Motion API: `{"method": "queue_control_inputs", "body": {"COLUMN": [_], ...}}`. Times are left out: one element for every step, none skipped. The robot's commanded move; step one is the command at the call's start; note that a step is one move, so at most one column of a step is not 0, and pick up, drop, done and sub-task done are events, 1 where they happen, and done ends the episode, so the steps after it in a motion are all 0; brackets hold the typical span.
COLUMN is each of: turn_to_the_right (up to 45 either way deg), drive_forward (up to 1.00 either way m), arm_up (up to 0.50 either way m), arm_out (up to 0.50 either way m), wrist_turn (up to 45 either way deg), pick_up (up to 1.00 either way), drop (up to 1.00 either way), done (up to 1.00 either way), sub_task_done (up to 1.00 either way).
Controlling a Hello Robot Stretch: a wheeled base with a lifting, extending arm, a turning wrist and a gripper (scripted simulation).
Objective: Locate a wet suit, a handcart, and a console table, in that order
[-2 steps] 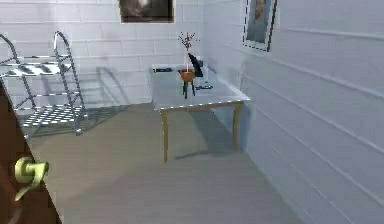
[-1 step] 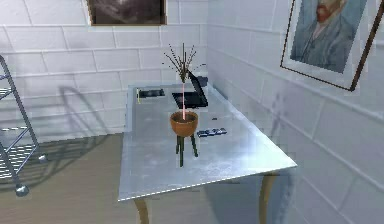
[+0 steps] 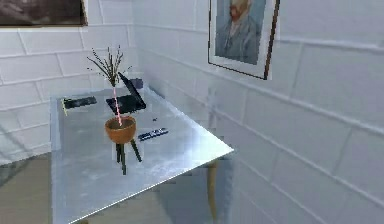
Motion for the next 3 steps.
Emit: {"method": "queue_control_inputs", "body": {"turn_to_the_right": [0.0, -45.0, -45.0], "drive_forward": [0.1, 0.0, 0.0], "arm_up": [0.0, 0.0, 0.0], "arm_out": [0.0, 0.0, 0.0], "wrist_turn": [0.0, 0.0, 0.0], "pick_up": [0.0, 0.0, 0.0], "drop": [0.0, 0.0, 0.0], "done": [0.0, 0.0, 0.0], "sub_task_done": [0.0, 0.0, 0.0]}}
